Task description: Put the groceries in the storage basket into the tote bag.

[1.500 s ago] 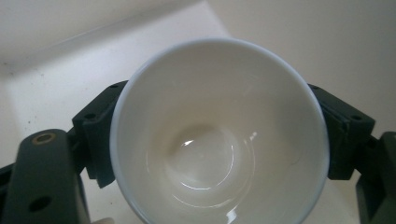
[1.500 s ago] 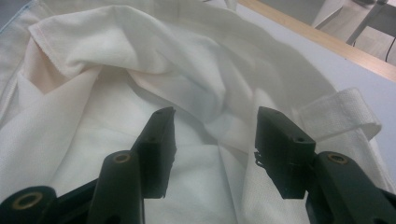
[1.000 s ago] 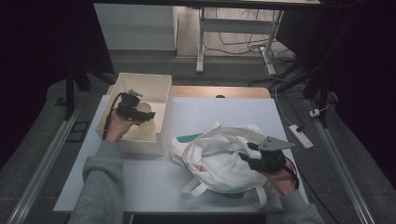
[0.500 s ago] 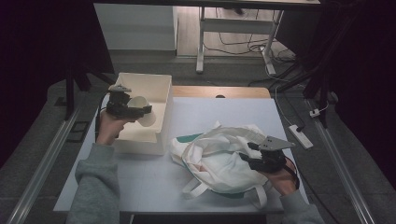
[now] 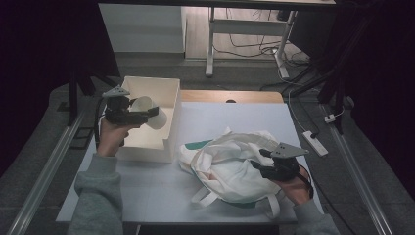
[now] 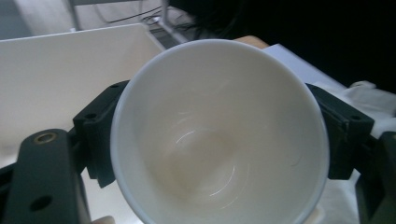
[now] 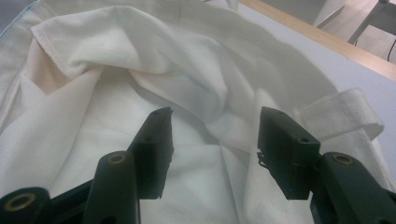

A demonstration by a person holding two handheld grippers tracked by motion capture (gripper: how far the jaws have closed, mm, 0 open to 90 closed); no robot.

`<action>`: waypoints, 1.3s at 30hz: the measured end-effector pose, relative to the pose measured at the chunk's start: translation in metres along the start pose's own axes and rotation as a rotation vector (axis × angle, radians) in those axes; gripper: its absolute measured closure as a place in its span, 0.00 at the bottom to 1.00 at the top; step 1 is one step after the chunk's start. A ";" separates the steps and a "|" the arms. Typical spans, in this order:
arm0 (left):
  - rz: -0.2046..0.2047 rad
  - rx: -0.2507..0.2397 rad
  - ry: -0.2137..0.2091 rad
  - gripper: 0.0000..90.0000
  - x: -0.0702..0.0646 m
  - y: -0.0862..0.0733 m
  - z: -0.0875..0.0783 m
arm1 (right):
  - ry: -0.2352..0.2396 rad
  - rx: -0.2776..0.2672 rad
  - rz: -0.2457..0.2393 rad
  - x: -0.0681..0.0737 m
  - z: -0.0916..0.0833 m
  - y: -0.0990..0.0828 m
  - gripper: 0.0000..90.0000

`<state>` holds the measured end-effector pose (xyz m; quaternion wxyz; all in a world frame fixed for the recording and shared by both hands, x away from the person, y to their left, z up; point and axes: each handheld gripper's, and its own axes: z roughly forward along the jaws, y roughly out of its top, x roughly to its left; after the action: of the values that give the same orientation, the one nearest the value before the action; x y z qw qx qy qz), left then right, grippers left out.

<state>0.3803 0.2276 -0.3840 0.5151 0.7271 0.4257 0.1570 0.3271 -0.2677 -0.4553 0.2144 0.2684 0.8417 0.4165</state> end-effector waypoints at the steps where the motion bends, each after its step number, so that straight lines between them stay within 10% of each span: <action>1: 0.004 -0.003 -0.003 0.22 -0.002 0.001 -0.001 | 0.000 0.000 -0.001 0.000 0.000 0.000 0.50; 16: 0.058 -0.063 -0.164 0.22 -0.041 0.011 -0.004 | -0.008 -0.009 -0.008 0.002 -0.001 0.002 0.49; 39: 0.211 0.064 -0.302 0.22 -0.114 0.009 0.043 | 0.074 -0.079 -0.043 0.027 0.001 0.023 0.39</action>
<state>0.3463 0.1112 -0.3701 0.5305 0.7991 0.2694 0.0856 0.3135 -0.2382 -0.4405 0.2025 0.2262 0.8375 0.4543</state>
